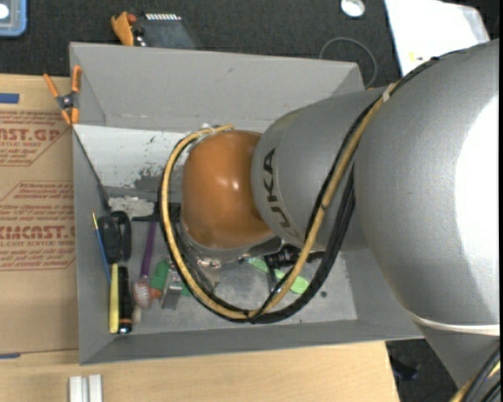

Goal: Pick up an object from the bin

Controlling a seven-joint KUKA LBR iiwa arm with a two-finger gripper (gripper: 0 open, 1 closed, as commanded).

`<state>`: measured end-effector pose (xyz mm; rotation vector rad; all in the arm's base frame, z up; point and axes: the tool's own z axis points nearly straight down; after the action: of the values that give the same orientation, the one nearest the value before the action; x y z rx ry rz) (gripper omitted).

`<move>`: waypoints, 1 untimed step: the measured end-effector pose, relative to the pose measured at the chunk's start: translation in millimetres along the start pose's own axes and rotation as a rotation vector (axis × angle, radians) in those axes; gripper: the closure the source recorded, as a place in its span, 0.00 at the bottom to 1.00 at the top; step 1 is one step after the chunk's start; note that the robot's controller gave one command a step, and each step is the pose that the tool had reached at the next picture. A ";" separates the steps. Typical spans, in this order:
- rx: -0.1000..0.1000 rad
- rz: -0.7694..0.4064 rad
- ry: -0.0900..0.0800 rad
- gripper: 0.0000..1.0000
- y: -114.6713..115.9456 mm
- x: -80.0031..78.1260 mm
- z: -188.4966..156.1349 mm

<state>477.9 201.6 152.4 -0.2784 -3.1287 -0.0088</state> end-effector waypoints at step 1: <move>-0.001 -0.002 0.001 1.00 0.6 0.5 2.2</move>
Offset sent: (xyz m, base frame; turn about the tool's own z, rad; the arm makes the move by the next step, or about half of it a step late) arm -0.0003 0.0001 0.0047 -0.0008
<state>477.5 202.2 150.2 -0.2758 -3.1277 -0.0099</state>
